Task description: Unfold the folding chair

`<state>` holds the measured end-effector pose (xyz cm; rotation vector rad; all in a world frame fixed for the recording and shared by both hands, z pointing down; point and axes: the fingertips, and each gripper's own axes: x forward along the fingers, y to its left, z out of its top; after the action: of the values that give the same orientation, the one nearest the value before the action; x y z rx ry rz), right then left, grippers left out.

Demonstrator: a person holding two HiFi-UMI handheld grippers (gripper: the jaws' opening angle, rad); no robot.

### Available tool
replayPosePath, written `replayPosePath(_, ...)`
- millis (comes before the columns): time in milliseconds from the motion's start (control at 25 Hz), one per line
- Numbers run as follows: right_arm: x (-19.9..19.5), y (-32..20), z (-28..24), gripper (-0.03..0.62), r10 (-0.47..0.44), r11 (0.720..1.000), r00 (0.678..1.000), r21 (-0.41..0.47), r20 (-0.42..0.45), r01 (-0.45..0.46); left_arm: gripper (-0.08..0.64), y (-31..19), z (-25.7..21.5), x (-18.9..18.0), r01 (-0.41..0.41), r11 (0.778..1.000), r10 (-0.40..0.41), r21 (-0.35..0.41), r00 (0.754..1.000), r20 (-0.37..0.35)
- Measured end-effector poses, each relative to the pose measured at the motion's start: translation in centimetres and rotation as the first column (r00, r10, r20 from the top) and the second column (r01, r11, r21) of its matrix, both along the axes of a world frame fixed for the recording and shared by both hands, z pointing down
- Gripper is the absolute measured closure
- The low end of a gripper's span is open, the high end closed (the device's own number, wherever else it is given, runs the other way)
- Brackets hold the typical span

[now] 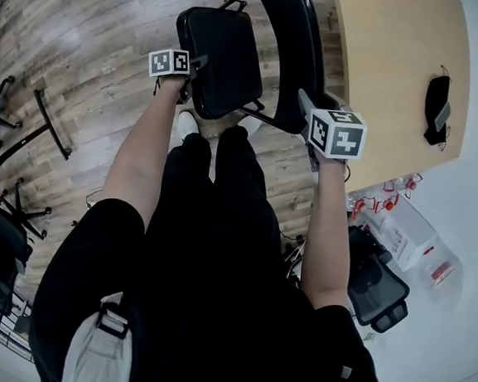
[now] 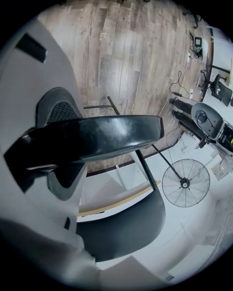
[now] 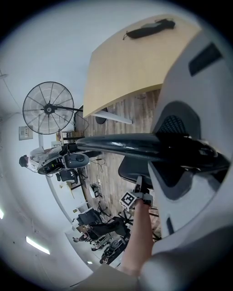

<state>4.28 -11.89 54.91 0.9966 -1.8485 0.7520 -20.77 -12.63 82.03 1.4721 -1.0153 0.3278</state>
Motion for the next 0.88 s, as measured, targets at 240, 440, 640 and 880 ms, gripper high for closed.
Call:
replayPosePath(240, -0.5, 0.1, 1.1, 0.471, 0.014, 1.0, 1.0, -0.009, 0.012, -0.014, 0.328, 1.0, 2.0, -2.6, -0.005, 1.0, 0.005, 0.002, 0.999, -0.032)
replayPosePath(440, -1.0, 0.3, 2.0, 0.47, 0.019, 1.0, 1.0, -0.007, 0.02, -0.018, 0.325, 1.9, 3.6, -4.5, -0.007, 1.0, 0.008, 0.007, 0.998, -0.064)
replayPosePath(640, -1.1, 0.3, 2.8, 0.469, 0.014, 1.0, 0.999, -0.009, 0.033, -0.014, 0.324, 2.6, 5.1, -5.7, -0.004, 1.0, 0.006, 0.015, 0.995, -0.103)
replayPosePath(880, -1.1, 0.3, 4.0, 0.469, 0.027, 1.0, 0.999, -0.01, 0.025, -0.026, 0.321, 3.1, 6.8, -7.2, -0.014, 0.999, 0.019, 0.038, 0.989, -0.149)
